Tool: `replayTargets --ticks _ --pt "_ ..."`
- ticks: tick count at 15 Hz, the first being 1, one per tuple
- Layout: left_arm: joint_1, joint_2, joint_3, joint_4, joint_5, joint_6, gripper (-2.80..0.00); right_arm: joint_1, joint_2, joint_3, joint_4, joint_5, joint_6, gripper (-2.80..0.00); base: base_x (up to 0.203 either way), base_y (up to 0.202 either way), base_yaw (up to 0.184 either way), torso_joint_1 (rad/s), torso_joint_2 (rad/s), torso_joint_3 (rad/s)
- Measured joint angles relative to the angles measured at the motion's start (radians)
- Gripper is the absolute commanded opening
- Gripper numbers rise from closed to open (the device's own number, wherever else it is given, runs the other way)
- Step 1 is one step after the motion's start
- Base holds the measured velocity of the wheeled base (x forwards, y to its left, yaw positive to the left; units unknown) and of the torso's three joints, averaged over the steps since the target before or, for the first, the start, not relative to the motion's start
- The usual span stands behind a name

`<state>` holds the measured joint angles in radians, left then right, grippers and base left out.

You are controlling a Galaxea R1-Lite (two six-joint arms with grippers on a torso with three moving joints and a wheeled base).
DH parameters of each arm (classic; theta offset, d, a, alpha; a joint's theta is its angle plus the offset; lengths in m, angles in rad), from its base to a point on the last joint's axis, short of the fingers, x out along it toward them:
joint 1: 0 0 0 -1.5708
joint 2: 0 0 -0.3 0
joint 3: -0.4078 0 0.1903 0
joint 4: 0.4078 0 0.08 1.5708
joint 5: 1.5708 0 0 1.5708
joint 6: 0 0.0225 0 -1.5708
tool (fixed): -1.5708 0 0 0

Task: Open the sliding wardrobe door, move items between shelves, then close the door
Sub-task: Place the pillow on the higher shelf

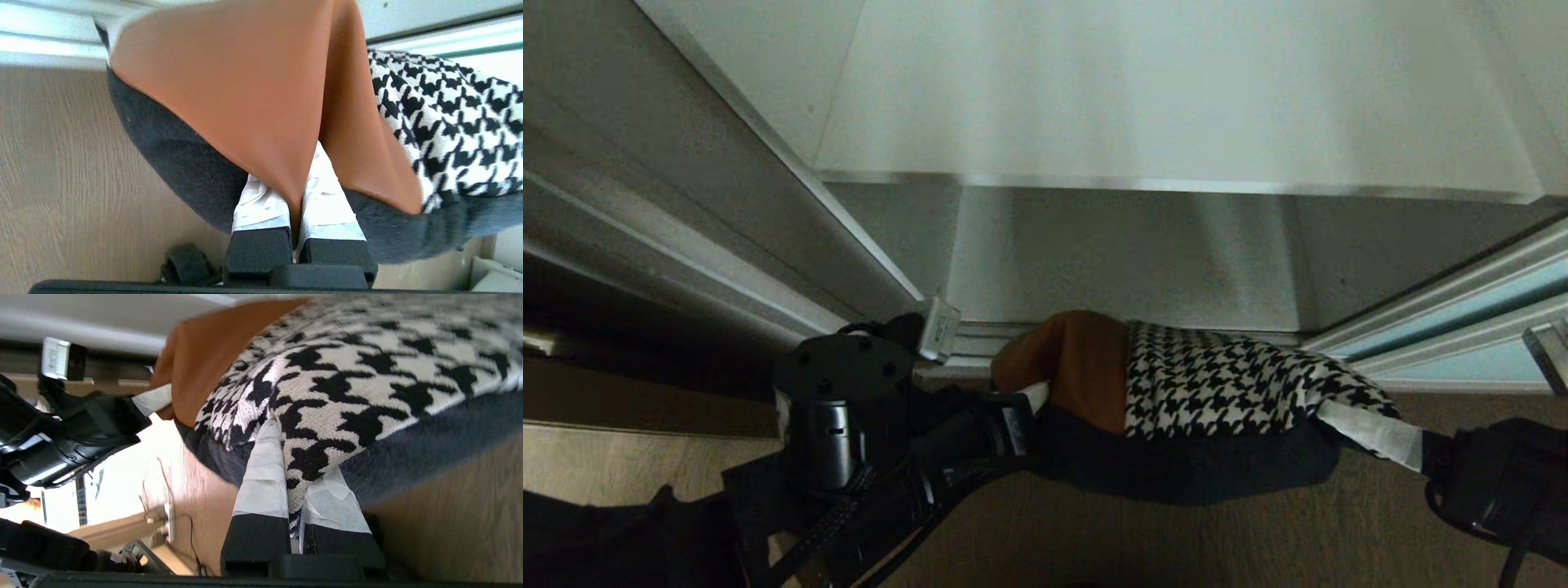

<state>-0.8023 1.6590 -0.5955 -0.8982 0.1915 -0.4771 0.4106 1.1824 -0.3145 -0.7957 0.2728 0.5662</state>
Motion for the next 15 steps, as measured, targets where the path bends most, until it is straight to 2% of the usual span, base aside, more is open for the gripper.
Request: replayTargets --ticks 12,15 --pt "0.003 0.003 -0.024 0.001 -0.001 0.002 -2.8 -0.003 0.013 -0.001 0.0 0.008 0.001 -2.8 -0.195 0.0 0.001 0.002 0.0 0.002" --pt "0.007 0.004 -0.033 -0.001 -0.001 -0.001 -2.8 -0.003 0.014 0.0 0.001 0.007 0.001 -2.8 -0.046 0.0 0.005 0.007 0.0 0.001"
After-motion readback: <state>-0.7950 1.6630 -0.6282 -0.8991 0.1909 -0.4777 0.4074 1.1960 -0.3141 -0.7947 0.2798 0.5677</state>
